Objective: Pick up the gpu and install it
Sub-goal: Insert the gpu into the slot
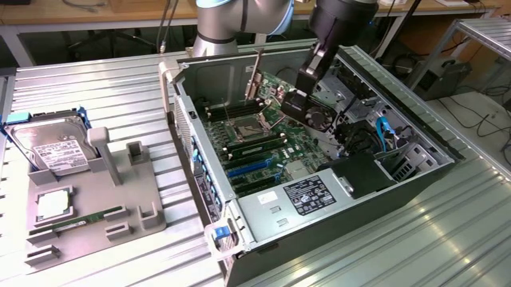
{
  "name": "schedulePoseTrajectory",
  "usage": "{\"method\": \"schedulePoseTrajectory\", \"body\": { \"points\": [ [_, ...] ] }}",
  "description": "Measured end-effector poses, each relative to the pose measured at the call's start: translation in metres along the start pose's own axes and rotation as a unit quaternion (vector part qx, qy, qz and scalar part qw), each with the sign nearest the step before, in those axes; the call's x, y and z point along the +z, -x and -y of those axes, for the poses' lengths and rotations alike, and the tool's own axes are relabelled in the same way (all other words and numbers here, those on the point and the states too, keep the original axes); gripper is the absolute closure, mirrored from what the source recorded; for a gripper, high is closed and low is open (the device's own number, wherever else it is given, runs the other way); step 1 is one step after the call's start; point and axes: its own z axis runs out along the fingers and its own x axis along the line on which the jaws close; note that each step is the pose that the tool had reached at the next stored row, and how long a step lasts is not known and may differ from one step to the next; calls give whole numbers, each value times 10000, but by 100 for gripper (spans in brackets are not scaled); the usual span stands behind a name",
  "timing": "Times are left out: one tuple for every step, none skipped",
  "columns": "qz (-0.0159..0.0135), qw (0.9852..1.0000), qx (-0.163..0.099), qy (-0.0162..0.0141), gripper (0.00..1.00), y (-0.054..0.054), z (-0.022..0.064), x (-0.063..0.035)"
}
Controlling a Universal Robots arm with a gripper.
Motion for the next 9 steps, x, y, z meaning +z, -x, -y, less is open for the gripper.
{"method": "schedulePoseTrajectory", "body": {
  "points": [
    [-10, 9999, -141, -3, 74, 0, 0, 2],
    [-17, 9997, -230, -5, 74, 0, 0, 4],
    [-25, 9994, -342, -7, 74, 0, 0, 6],
    [-32, 9991, -431, -10, 74, 0, 1, 7],
    [-38, 9986, -521, -11, 74, 0, 1, 9],
    [-48, 9979, -643, -14, 74, 0, 1, 12],
    [-54, 9973, -735, -16, 74, 0, 1, 14],
    [-64, 9963, -862, -19, 74, 0, 1, 18],
    [-71, 9954, -960, -21, 74, 0, 2, 20]
  ]
}}
